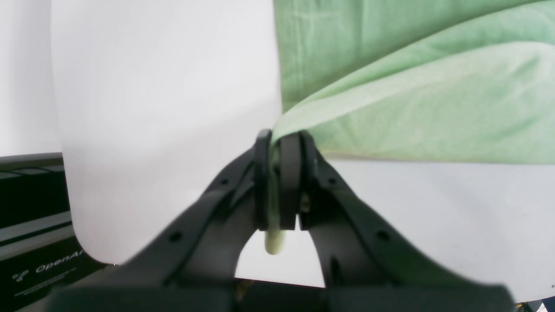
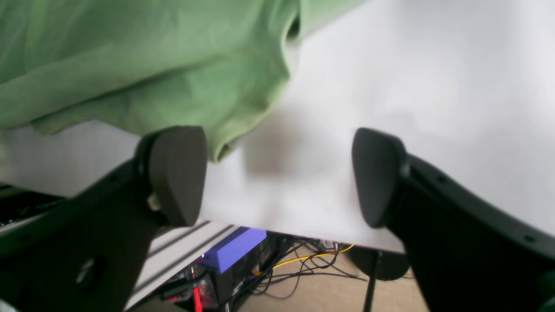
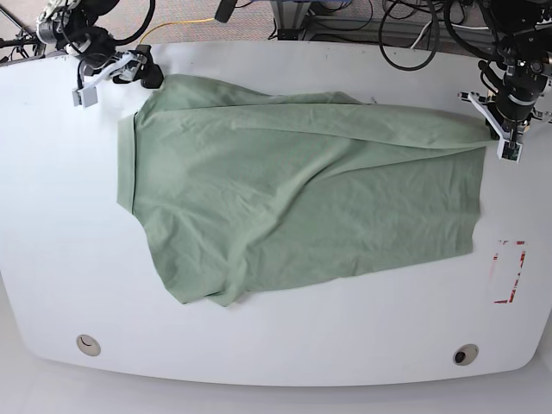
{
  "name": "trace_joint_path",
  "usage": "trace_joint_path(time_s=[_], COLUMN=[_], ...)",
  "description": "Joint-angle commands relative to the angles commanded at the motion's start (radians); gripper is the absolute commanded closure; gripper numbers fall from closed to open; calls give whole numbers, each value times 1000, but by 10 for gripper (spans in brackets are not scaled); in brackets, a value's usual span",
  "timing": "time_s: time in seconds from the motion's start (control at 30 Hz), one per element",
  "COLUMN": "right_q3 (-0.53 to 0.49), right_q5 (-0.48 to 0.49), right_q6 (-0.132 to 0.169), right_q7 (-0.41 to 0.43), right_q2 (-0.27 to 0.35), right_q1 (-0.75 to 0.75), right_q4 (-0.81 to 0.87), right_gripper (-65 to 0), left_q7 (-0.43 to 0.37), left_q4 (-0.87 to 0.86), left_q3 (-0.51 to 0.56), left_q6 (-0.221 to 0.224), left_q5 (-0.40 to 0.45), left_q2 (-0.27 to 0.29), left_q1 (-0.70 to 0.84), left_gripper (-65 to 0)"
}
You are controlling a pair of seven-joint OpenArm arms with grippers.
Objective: Fold the T-shirt properly
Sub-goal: 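Release the right gripper and regrasp the shirt edge beside it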
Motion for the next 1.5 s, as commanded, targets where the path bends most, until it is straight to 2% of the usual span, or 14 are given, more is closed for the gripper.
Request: trace_joint_path(time_s=[0.3, 0.43, 0.57, 0.67, 0.87, 0.93, 1.1, 1.2, 1.3, 1.5], right_q3=[-140, -166, -199, -221, -253, -255, -250, -253, -255, -253], right_q5=[5, 5, 3, 3, 2, 2, 3, 5, 18, 201], right_q6=[0, 0, 0, 0, 0, 0, 0, 0, 0, 0], right_q7=[0, 0, 0, 7, 36, 36, 35, 35, 28, 2], right_q2=[-20, -52, -52, -49, -43, -31, -14, 38, 52, 150], right_q1=[0, -6, -6, -5, -2, -5, -35, -71, -117, -173], right_q4=[-11, -6, -11, -11, -9, -6, -3, 35, 81, 101], right_gripper=[-501, -501, -490, -407, -73, 0, 0, 0, 0, 0], left_q7=[0, 0, 0, 0, 0, 0, 0, 0, 0, 2], left_q4=[0, 0, 0, 0, 0, 0, 0, 0, 2, 2], left_q3=[0, -2, -2, -2, -2, -2, 0, -6, -9, -3], left_q6=[0, 0, 0, 0, 0, 0, 0, 0, 0, 0], left_q5=[0, 0, 0, 0, 0, 0, 0, 0, 0, -2], left_q2=[0, 0, 0, 0, 0, 0, -3, -23, -28, -48], left_q1=[0, 0, 0, 0, 0, 0, 2, 8, 46, 124], left_gripper=[-4, -4, -4, -4, -4, -4, -4, -4, -4, -4])
